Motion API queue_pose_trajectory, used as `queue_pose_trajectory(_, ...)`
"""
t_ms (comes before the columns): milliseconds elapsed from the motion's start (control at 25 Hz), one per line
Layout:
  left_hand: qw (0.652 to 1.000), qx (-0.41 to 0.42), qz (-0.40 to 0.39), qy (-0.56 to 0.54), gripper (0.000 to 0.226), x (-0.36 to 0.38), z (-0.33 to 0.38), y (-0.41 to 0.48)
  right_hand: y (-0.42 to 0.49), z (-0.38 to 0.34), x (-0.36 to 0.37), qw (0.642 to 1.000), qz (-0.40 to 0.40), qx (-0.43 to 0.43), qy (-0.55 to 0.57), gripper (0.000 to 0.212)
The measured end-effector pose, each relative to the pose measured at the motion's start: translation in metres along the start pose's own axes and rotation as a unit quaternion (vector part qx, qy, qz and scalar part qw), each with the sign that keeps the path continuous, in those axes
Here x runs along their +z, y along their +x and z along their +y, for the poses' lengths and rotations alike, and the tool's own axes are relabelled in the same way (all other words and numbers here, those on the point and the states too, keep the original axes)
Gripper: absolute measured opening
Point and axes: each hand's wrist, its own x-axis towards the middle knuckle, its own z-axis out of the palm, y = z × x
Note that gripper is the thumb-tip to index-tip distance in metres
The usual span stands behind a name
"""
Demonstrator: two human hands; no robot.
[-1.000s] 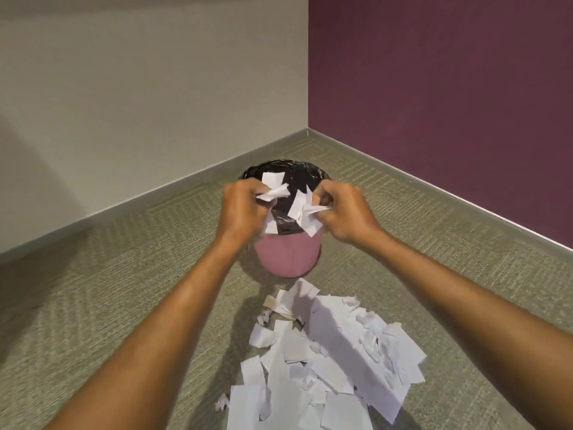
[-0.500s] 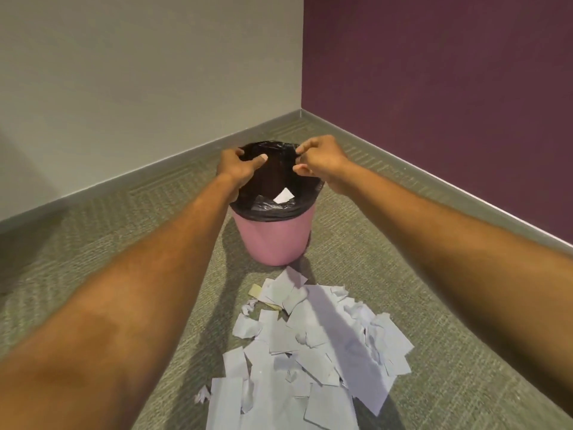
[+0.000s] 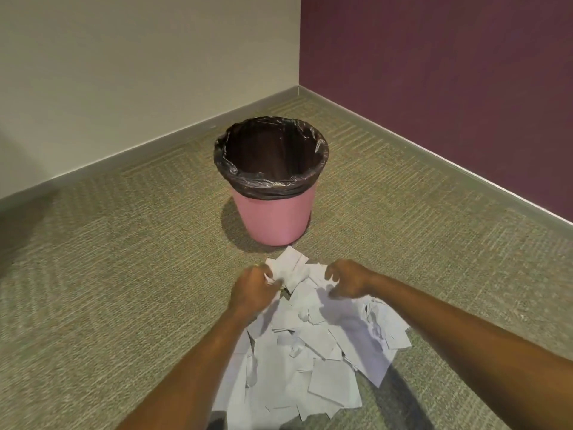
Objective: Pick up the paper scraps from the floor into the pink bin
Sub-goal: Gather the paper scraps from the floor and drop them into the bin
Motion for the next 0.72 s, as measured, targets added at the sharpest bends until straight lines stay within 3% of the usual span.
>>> queue_pose_trajectory(80, 0.982, -0.015, -0.125, 0.139, 0.068, 0.034, -0.020, -0.016, 0.004, 0.015, 0.024, 0.995, -0.029, 0.006, -0.099, 0.073)
queue_pose_trajectory(160, 0.960, -0.015, -0.184, 0.210, 0.098, 0.058, -0.032, -0.027, 0.007, 0.022, 0.044, 0.989, -0.046, 0.006, -0.138, 0.093)
queue_pose_trajectory(400, 0.926, -0.004, -0.249, 0.283, 0.132, 0.099, -0.058, -0.038, 0.012, 0.020, 0.087, 0.973, -0.105, -0.036, -0.201, 0.123)
queue_pose_trajectory(520, 0.927, -0.010, -0.247, 0.283, 0.132, 0.108, -0.067, -0.044, 0.011, 0.015, 0.109, 0.960, -0.075, -0.067, -0.262, 0.117)
queue_pose_trajectory(720, 0.936, -0.002, -0.204, 0.287, 0.108, 0.115, -0.061, -0.048, 0.005, 0.008, 0.123, 0.949, 0.044, -0.102, -0.295, 0.066)
